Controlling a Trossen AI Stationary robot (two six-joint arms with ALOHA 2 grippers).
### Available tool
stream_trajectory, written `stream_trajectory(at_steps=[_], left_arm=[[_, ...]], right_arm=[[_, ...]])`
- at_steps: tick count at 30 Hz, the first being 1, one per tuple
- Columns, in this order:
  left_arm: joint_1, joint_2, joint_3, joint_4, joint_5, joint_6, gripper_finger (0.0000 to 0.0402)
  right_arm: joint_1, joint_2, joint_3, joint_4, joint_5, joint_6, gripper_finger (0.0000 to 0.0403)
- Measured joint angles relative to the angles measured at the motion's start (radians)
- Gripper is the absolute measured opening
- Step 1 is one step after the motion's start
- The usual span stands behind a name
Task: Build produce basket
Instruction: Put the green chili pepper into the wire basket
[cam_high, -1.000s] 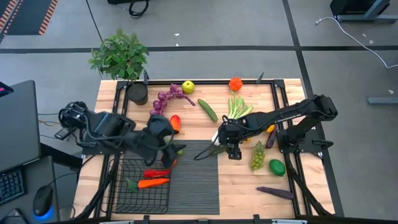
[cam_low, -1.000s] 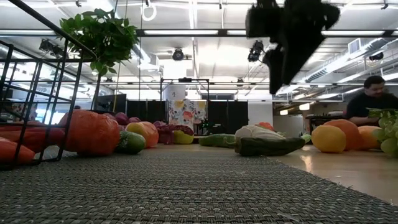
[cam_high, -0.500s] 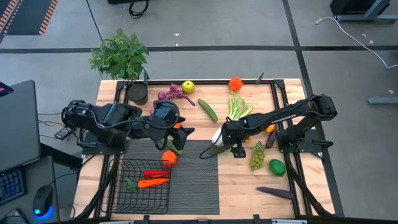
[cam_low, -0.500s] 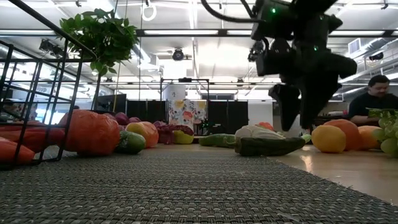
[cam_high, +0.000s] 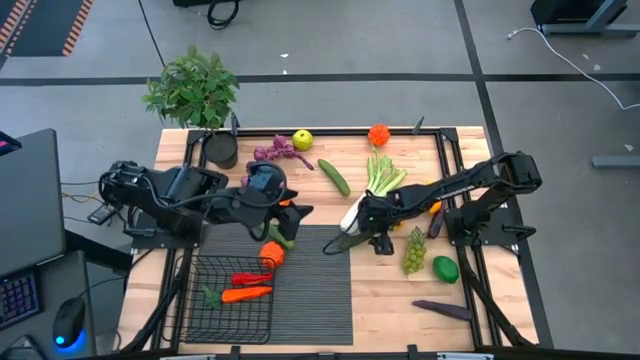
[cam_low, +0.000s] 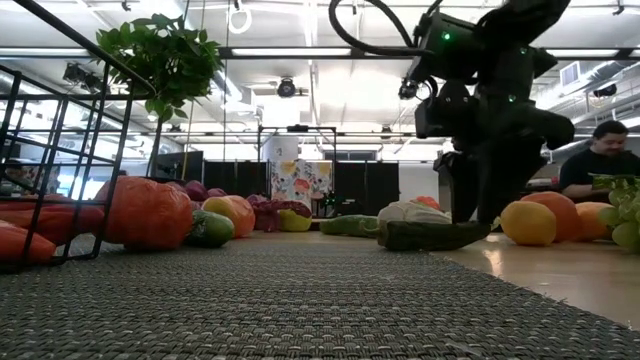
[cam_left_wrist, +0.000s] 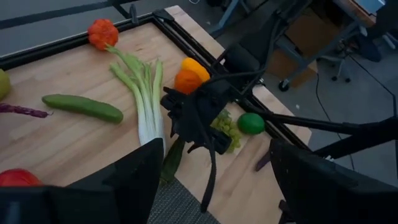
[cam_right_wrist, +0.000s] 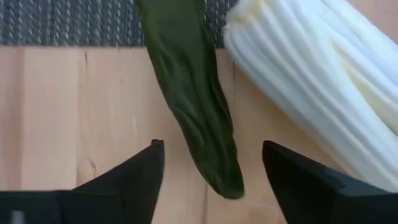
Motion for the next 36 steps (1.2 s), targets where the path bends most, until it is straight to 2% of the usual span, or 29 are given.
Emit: stream_trajectory(at_steps=[12, 16, 19, 24, 30, 36], left_arm=[[0.000, 0.000, 0.000, 0.000, 0.000, 0.000, 0.0298], [-0.007, 0.001, 0.000, -0.002, 0.000, 0.000, 0.0298], [-0.014, 0.001, 0.000, -0.002, 0.001, 0.000, 0.0298], [-0.023, 0.001, 0.000, -0.002, 0.005, 0.000, 0.0298], [-0.022, 0.001, 0.000, -0.002, 0.005, -0.006, 0.0298], [-0.022, 0.001, 0.000, -0.002, 0.006, -0.001, 0.0298]], right_arm=[[0.043, 0.017, -0.005, 0.098, 0.000, 0.035, 0.0072], [0.061, 0.048, -0.003, 0.087, -0.022, 0.040, 0.0032], [0.070, 0.063, -0.005, 0.087, -0.047, 0.054, 0.0025], [0.074, 0.066, -0.001, 0.108, -0.075, 0.102, 0.0069], [0.076, 0.025, 0.023, 0.103, -0.125, 0.154, 0.0175], [0.084, -0.029, 0.045, 0.080, -0.006, 0.129, 0.0287]])
